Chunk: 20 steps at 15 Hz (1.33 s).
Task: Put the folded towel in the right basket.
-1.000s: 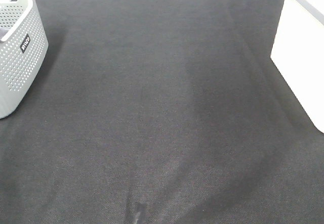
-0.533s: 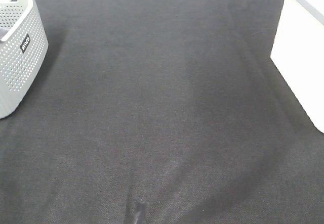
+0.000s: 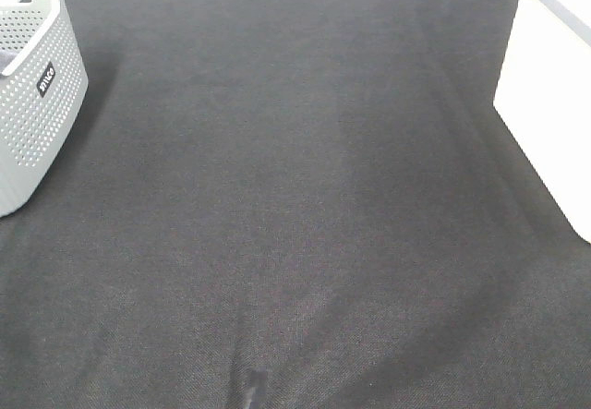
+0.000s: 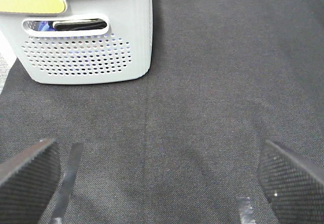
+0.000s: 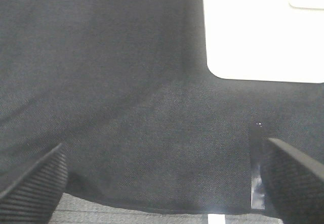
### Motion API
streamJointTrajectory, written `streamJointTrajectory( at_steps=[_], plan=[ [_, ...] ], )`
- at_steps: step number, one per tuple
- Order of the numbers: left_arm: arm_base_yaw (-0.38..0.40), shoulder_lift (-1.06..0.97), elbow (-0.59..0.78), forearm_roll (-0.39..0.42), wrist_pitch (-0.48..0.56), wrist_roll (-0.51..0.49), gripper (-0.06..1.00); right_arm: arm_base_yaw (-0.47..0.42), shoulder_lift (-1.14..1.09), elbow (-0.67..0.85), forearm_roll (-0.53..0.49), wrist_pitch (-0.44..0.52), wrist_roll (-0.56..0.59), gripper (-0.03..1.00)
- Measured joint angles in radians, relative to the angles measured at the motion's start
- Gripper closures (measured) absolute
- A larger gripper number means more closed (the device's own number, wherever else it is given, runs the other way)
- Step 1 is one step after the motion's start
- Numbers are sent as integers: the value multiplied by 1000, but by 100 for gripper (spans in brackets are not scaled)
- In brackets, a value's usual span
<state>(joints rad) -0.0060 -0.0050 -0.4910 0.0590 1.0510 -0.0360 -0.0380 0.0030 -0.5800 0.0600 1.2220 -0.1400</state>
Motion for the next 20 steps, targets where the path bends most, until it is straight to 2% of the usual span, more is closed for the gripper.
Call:
streamJointTrajectory(
  at_steps=[4,6,8,20],
  plan=[
    [0,0,0,0,0,0,-4,2,-7,77,46,0,9,-2],
    [0,0,0,0,0,0,-4,2,-8,113,60,-80,11,-2],
    [0,0,0,0,0,0,-4,2,-8,119,38,-101,19,-2],
    [0,0,0,0,0,0,-4,2,-8,119,10,-102,36,-2]
  ],
)
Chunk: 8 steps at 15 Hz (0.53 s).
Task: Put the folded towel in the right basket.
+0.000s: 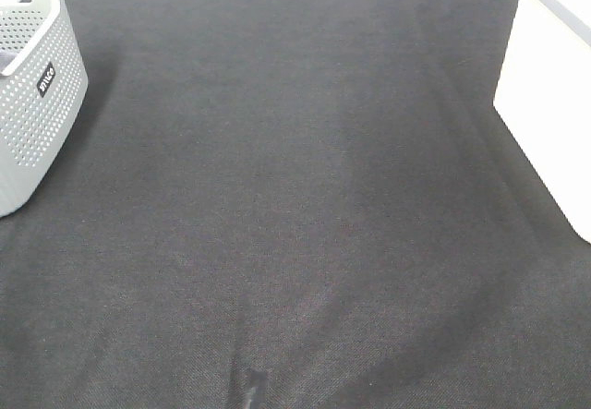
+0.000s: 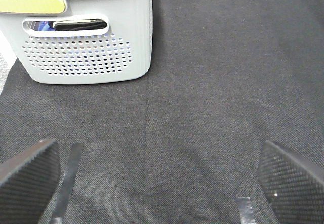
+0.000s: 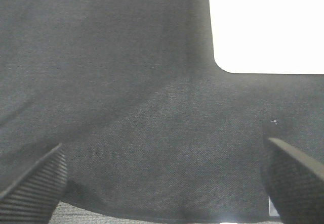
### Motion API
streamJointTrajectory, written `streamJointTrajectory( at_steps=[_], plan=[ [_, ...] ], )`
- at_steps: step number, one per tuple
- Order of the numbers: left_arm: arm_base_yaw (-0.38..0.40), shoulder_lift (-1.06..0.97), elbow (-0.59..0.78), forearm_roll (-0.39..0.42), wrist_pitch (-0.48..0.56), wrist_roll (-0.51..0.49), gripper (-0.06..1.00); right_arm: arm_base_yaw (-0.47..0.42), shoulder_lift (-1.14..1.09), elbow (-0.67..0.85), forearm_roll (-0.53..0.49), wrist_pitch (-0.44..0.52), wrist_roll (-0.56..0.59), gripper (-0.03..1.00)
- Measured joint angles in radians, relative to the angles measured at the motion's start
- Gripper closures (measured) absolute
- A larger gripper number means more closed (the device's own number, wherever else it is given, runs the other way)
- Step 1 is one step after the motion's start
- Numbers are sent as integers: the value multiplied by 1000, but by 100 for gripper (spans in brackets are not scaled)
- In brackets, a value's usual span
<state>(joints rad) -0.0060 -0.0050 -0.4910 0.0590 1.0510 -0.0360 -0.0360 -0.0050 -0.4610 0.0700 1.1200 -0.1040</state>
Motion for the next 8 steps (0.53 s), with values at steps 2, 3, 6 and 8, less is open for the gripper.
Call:
streamJointTrajectory(
  at_steps=[2,3,6,8],
  plan=[
    [0,0,0,0,0,0,-4,0,0,0,-3,-3,0,-2],
    [0,0,0,0,0,0,-4,0,0,0,-3,-3,0,-2],
    [0,0,0,0,0,0,-4,0,0,0,-3,-4,0,-2],
    [0,0,0,0,0,0,-4,0,0,0,-3,-5,0,-2]
  ],
)
